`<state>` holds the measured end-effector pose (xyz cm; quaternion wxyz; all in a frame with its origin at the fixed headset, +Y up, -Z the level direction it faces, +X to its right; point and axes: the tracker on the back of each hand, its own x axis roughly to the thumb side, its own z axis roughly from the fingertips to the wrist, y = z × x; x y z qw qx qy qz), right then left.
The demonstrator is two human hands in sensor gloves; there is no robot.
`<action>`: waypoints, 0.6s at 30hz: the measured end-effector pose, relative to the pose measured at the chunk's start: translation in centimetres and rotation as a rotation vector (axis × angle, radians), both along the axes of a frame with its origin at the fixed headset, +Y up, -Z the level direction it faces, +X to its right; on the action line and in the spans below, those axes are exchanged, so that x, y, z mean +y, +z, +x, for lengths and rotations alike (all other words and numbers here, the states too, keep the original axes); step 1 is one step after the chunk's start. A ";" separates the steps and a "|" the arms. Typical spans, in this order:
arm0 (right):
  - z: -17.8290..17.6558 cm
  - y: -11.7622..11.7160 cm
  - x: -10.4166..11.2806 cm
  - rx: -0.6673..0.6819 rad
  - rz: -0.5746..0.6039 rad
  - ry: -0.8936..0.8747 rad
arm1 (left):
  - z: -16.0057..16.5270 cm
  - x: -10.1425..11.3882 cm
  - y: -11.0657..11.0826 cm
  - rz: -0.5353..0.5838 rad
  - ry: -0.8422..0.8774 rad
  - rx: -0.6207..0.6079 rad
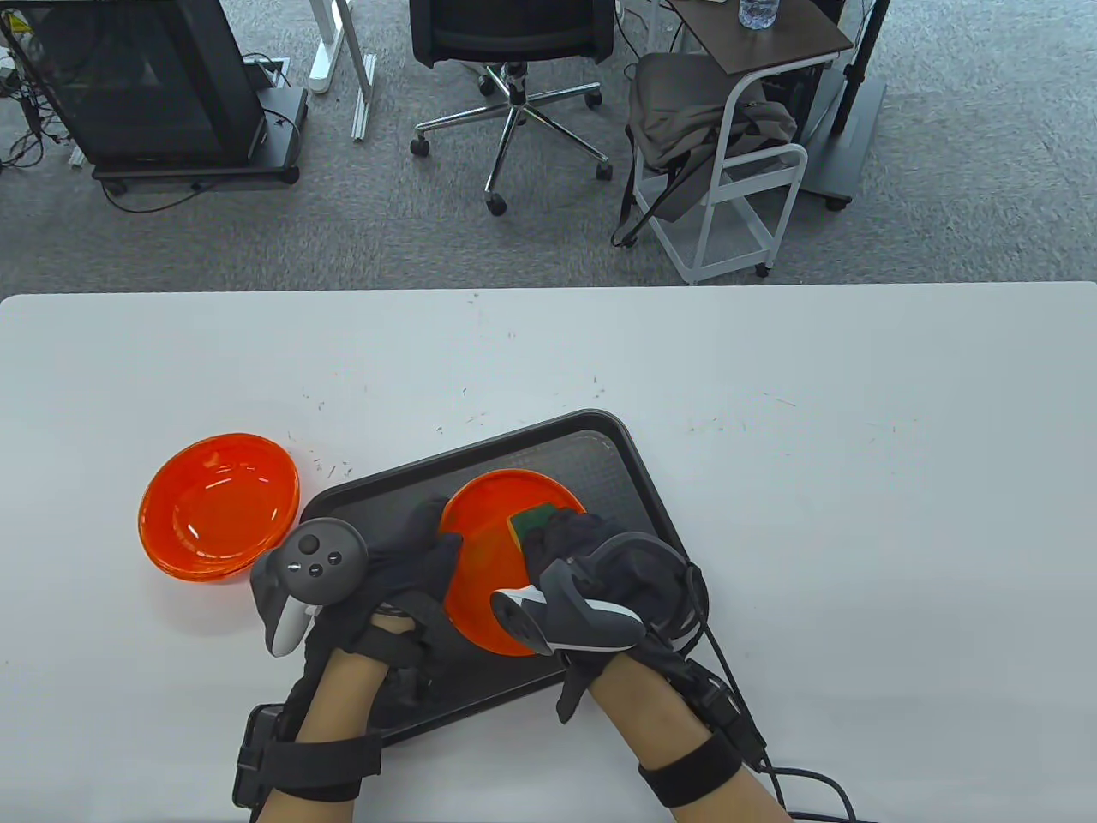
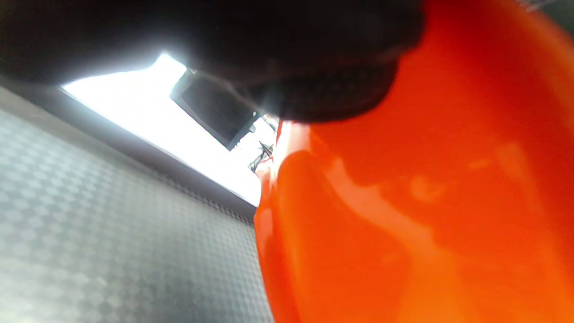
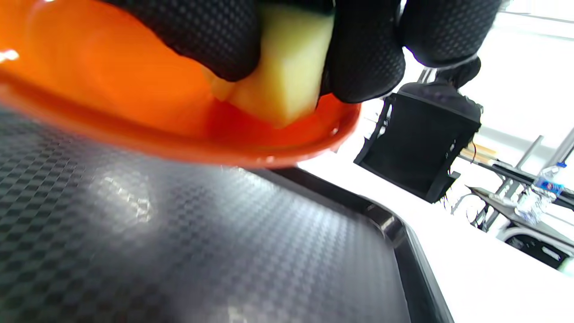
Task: Wipe bowl with sponge
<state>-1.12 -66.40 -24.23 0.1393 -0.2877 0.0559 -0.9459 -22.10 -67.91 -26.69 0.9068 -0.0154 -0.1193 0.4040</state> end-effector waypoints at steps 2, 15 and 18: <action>0.1 0.1 0.1 0.024 0.037 -0.032 | 0.2 0.0 0.0 -0.002 0.003 -0.015; -0.4 0.7 -0.3 0.264 -0.070 -0.421 | 1.1 -0.3 0.3 0.043 -0.015 -0.009; -0.7 0.9 -0.4 0.302 -0.104 -0.445 | 0.8 -0.3 0.2 0.063 -0.008 0.021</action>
